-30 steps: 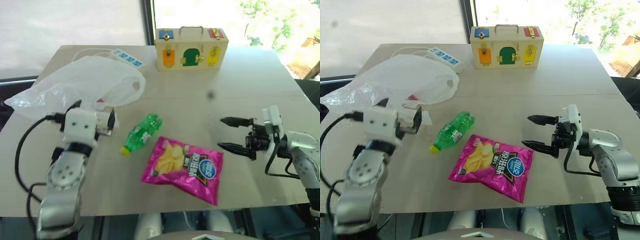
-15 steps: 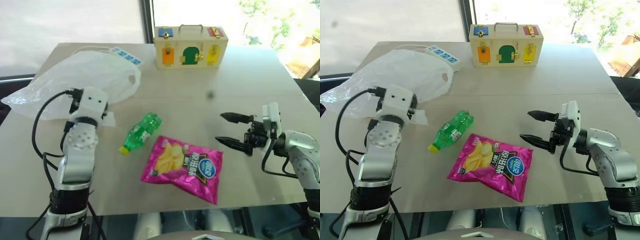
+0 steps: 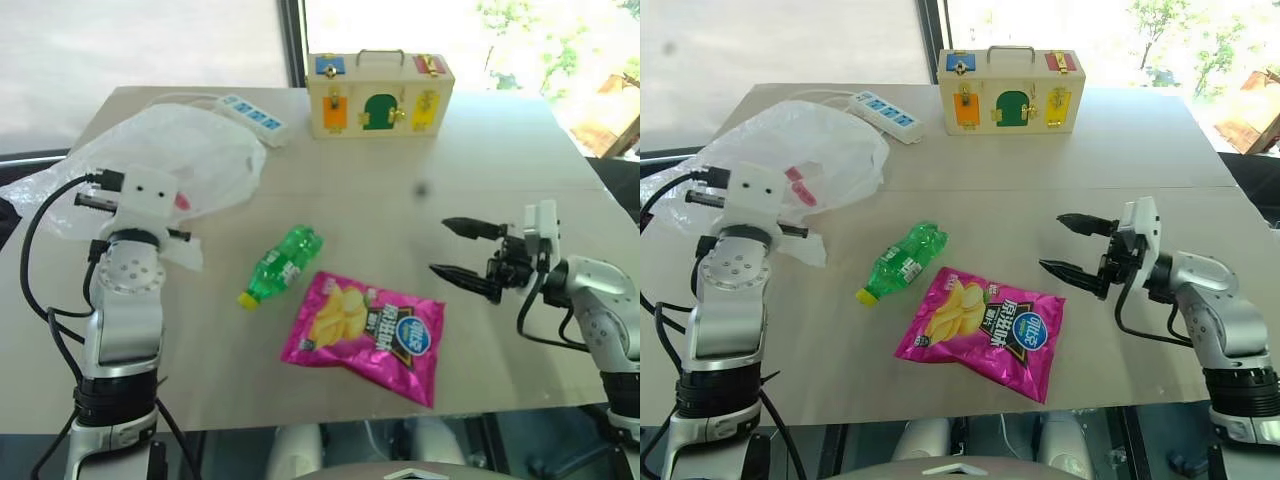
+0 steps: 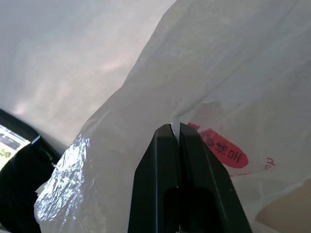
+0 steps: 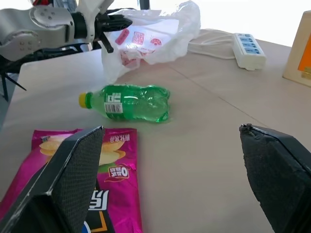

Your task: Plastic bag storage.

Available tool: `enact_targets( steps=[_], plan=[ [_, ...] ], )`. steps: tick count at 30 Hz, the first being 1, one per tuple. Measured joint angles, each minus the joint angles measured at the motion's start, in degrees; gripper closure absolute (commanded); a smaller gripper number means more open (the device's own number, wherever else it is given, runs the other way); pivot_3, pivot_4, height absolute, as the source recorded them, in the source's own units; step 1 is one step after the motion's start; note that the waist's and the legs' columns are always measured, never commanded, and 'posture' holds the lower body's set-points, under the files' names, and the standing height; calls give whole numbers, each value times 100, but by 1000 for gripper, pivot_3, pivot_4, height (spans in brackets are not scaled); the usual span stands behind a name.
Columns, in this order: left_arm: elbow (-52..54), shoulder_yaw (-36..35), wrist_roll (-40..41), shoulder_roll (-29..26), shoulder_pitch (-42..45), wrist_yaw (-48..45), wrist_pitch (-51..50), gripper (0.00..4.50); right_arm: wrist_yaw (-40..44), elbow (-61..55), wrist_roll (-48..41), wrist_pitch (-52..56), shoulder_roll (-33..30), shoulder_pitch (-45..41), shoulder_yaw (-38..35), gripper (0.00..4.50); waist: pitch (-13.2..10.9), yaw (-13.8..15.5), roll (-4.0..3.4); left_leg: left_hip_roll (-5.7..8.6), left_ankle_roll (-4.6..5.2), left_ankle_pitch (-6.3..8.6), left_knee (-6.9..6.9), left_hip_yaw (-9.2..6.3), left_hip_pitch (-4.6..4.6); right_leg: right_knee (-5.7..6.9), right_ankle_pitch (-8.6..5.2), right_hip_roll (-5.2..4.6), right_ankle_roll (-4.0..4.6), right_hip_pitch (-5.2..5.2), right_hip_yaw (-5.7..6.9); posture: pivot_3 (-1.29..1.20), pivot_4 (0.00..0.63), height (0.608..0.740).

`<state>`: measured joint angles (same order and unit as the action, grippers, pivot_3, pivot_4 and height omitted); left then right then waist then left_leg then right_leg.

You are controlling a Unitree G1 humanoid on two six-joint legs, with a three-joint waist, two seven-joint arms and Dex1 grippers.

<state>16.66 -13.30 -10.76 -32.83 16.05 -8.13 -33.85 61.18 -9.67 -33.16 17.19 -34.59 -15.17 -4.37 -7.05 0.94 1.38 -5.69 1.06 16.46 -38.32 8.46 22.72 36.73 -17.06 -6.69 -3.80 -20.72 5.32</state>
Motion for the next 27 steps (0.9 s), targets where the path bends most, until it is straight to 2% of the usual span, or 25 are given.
enact_targets(
  steps=[4, 5, 7, 15, 18, 23, 27],
  plan=[
    [127, -47, 667, 37, 41, -653, 13, 4433, -290, 192, 817, -355, 157, -292, 544, 0, 0, -27, -1, -1, -4, -2, -2, 0, 0, 2, 0, 0, 0, -5, -1, 0, 150, 740],
    [208, -151, 952, -22, 30, -942, -35, 4433, -335, 394, 1293, -636, 200, -530, 880, 0, -1, -57, 0, -2, -7, -4, -2, 0, -1, 5, 0, 1, 0, -9, -3, 0, 150, 740],
    [308, -399, 1376, -188, 50, -1326, -196, 4433, -304, 703, 1773, -1029, 290, -928, 1275, 0, -3, -83, -2, -2, -10, -7, 0, -2, 0, 5, 0, 2, -1, -11, -2, 0, 150, 740],
    [661, -1209, 2624, -1084, -96, -2585, -691, 4433, 31, 1813, 2747, -2012, 458, -2165, 2017, 0, -8, -116, -1, -1, -11, -7, 1, -5, 2, 5, -1, 1, -1, -9, 0, 0, 150, 740],
    [773, -1461, 2922, -1284, -450, -2880, -750, 4433, 129, 2397, 3184, -2526, 803, -2770, 2431, 0, -11, -185, -5, -5, -18, -11, 2, -6, 1, 6, -1, 6, -1, -14, 1, 0, 150, 740],
    [801, -1960, 3179, -1510, -797, -3067, -885, 4433, 177, 3426, 3783, -3477, 1718, -3898, 3052, 0, -14, -286, -11, -11, -24, -15, 7, -5, 1, 12, -1, 12, -1, -23, 2, 0, 150, 740],
    [1124, -2379, 3352, -1522, -1311, -3084, -986, 4433, -182, 4785, 4567, -4477, 2542, -4805, 3589, 0, -24, -331, -27, -10, -24, -15, 6, -8, 3, 18, -1, 12, 0, -23, 8, 0, 150, 740]
  ],
)
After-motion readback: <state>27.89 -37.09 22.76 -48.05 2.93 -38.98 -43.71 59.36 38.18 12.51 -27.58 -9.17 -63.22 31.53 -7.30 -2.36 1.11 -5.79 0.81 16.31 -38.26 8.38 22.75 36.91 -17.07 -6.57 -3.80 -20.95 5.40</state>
